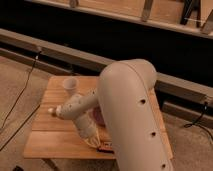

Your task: Push the eraser across the table

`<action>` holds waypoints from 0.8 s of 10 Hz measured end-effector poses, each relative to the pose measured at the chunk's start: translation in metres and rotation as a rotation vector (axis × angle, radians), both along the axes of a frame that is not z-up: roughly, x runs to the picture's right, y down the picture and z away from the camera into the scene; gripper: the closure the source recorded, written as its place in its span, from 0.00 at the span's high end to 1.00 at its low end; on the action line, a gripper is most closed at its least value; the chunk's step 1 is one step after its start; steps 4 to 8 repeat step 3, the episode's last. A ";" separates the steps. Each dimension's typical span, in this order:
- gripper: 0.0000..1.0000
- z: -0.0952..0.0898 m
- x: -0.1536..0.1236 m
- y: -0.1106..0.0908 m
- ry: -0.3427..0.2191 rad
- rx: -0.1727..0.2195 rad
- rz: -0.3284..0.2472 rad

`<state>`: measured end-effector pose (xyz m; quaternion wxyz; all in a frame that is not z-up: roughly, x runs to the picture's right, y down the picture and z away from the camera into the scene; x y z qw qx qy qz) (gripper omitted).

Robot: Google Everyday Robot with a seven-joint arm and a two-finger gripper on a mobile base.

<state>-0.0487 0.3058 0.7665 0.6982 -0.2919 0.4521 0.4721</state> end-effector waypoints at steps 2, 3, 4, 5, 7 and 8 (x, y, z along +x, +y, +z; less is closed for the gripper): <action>0.00 -0.001 0.005 0.001 0.015 -0.007 -0.001; 0.00 -0.002 0.009 0.002 0.026 -0.010 -0.001; 0.00 -0.002 0.009 0.002 0.026 -0.010 -0.001; 0.00 -0.002 0.009 0.002 0.026 -0.010 -0.001; 0.00 -0.002 0.009 0.002 0.026 -0.010 -0.001; 0.00 -0.002 0.009 0.002 0.026 -0.010 -0.001</action>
